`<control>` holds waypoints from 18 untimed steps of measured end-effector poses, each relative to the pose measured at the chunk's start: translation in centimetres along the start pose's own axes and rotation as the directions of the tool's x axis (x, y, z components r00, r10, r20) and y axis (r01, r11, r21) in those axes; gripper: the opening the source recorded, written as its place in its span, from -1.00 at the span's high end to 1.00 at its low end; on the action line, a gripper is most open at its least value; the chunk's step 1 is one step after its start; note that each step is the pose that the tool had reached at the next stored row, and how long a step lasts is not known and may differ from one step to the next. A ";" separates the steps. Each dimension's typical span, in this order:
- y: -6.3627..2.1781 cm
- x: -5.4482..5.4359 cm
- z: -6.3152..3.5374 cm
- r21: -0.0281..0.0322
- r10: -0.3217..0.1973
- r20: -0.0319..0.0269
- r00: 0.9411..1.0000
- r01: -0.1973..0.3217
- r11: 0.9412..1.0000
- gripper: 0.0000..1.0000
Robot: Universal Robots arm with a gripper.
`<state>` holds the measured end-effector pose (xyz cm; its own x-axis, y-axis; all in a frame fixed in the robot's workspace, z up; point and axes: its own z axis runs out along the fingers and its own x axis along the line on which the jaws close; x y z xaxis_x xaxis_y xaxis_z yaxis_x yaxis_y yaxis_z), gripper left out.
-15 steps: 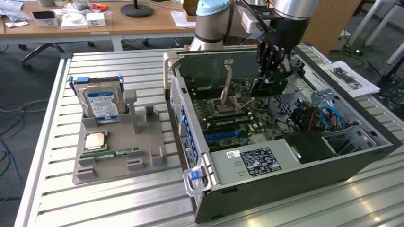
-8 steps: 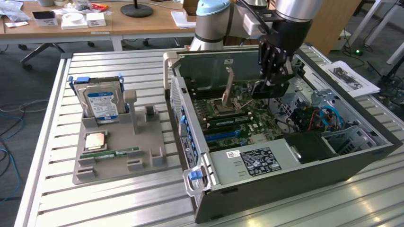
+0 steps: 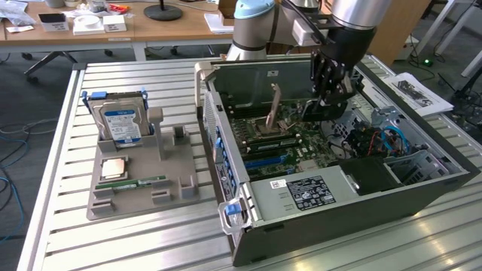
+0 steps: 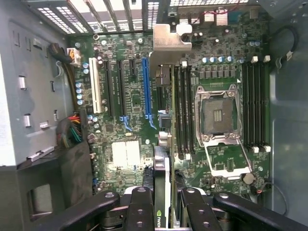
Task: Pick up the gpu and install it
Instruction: 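Insert the gpu into the slot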
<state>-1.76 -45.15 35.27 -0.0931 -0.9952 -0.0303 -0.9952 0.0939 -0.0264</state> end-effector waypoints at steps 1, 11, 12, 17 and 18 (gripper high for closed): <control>0.00 0.2 0.00 0.000 0.000 0.000 1.000 0.000 1.000 0.46; 0.25 0.5 1.15 0.000 0.000 0.000 1.000 0.000 1.000 0.46; 0.27 0.5 1.33 0.000 0.000 0.000 1.000 0.000 1.000 0.46; 0.38 0.6 2.18 0.000 0.000 0.000 1.000 0.000 1.000 0.46; 0.38 0.6 2.26 0.000 0.000 0.000 1.000 0.000 1.000 0.46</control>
<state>-2.13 -45.62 32.99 -0.0929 -0.9952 -0.0303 -0.9952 0.0937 -0.0264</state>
